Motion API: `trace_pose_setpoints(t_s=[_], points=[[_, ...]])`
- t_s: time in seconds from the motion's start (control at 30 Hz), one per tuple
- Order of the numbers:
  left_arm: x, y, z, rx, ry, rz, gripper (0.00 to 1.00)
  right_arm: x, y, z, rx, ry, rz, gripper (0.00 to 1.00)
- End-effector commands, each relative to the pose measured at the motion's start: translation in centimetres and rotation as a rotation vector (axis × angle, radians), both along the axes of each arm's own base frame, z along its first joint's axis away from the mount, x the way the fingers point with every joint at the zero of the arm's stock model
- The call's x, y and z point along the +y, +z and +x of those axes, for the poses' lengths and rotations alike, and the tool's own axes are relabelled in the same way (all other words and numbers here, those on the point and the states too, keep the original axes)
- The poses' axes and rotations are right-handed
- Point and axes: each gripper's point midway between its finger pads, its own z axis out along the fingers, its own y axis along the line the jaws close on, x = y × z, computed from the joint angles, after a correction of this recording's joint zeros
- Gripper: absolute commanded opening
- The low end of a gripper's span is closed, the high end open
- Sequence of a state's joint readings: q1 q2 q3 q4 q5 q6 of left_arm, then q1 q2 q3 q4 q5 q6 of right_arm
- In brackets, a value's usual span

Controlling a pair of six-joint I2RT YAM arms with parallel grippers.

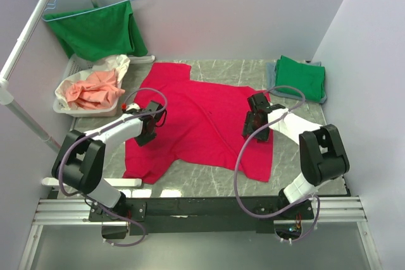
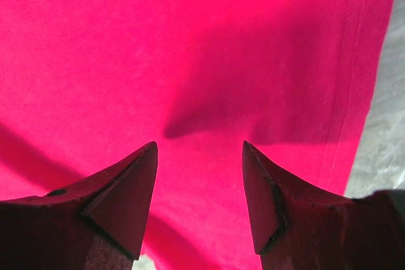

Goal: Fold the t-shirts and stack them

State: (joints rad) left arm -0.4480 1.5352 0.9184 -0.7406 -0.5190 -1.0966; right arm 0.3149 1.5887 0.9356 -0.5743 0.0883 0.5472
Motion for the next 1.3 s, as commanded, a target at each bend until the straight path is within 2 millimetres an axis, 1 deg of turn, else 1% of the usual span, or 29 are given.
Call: trace_pose_setpoints(t_s=[0.0, 0.17, 0.23, 0.33, 0.43, 0.6, 0.7, 0.8, 0.9, 1.0, 1.03, 1.1, 1.13, 1.2, 1.23, 1.27], points=[[0.1, -0.8, -0.2, 0.009, 0.025, -0.013, 0.3, -1.0, -1.2, 0.7, 0.015, -0.021, 0.001, 0.63], [0.2, -0.5, 0.0, 0.004, 0.025, -0.006, 0.31, -2.7, -2.7, 0.3, 0.079, -0.046, -0.047, 0.63], [0.3, -0.4, 0.0, 0.002, 0.026, -0.006, 0.31, -3.6, -3.0, 0.3, 0.094, -0.066, -0.066, 0.63], [0.2, -0.3, 0.1, -0.003, 0.025, -0.008, 0.31, -4.3, -2.9, 0.6, 0.094, -0.089, -0.056, 0.63], [0.3, -0.2, 0.0, 0.003, 0.023, -0.002, 0.31, -5.8, -2.5, 0.8, 0.101, -0.127, -0.109, 0.63], [0.5, -0.4, -0.2, 0.006, 0.027, 0.0, 0.31, -6.6, -2.5, 0.5, 0.112, -0.148, -0.126, 0.63], [0.7, -0.5, -0.4, 0.015, 0.029, 0.005, 0.31, -7.5, -2.4, 0.2, 0.117, -0.173, -0.157, 0.63], [0.8, -0.7, -0.7, 0.018, 0.033, 0.006, 0.31, -7.9, -2.3, 0.1, 0.118, -0.181, -0.167, 0.63], [0.9, -1.2, -1.1, 0.024, 0.035, 0.002, 0.32, -7.3, -2.1, 0.4, 0.103, -0.173, -0.138, 0.63], [1.1, -1.9, -1.6, 0.041, 0.038, 0.006, 0.31, -6.7, -0.4, 1.3, 0.037, -0.161, -0.11, 0.63], [1.2, -2.2, -1.9, 0.051, 0.039, 0.01, 0.31, -6.4, 1.0, 1.9, -0.006, -0.158, -0.096, 0.63], [1.2, -2.4, -2.0, 0.052, 0.042, 0.007, 0.31, -6.2, 2.6, 2.4, -0.054, -0.156, -0.083, 0.63], [1.3, -2.3, -2.1, 0.049, 0.042, 0.007, 0.31, -5.9, 4.3, 2.8, -0.099, -0.153, -0.073, 0.63], [1.3, -1.9, -2.0, 0.039, 0.036, 0.009, 0.3, -5.6, 5.9, 3.0, -0.137, -0.144, -0.06, 0.63], [1.2, -1.2, -1.5, 0.014, 0.032, -0.001, 0.3, -5.4, 7.3, 3.4, -0.178, -0.143, -0.046, 0.63], [1.1, -0.7, -1.3, 0.003, 0.03, -0.004, 0.3, -4.9, 7.7, 3.2, -0.183, -0.13, -0.037, 0.64]])
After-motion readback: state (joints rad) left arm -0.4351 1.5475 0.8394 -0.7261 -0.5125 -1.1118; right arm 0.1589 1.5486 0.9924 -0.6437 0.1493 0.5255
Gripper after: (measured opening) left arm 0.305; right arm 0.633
